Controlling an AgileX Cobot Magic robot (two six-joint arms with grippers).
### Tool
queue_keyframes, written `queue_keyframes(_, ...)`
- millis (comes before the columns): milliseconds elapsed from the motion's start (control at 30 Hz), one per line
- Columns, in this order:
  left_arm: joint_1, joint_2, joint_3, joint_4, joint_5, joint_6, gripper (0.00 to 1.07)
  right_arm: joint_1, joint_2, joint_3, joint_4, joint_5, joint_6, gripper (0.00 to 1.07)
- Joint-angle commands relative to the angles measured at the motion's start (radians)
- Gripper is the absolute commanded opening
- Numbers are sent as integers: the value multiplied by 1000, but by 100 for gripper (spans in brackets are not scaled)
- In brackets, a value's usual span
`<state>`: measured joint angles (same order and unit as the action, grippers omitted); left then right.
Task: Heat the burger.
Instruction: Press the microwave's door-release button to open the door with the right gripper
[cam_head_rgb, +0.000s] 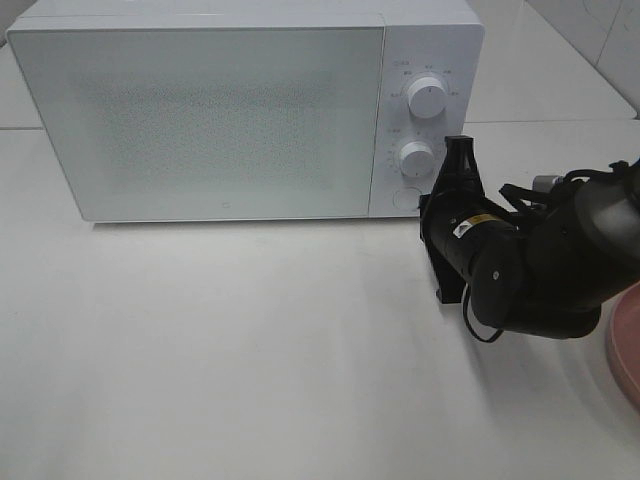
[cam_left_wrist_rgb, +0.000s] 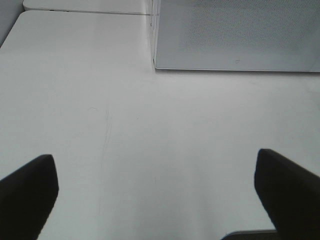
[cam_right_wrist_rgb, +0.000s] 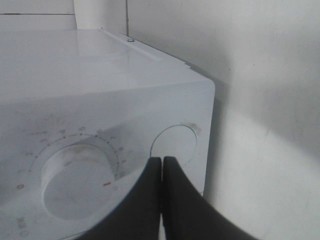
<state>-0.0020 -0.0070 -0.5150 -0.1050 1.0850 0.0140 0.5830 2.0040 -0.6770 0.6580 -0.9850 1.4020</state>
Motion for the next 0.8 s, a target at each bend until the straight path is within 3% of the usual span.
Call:
queue_keyframes(33, -1, -20, 0, -6, -15, -1, 100, -7, 19, -27, -32, 18, 10, 0)
queue_keyframes(800, -1, -20, 0, -5, -15, -1, 100, -31, 132, -153, -62, 39, 33, 0)
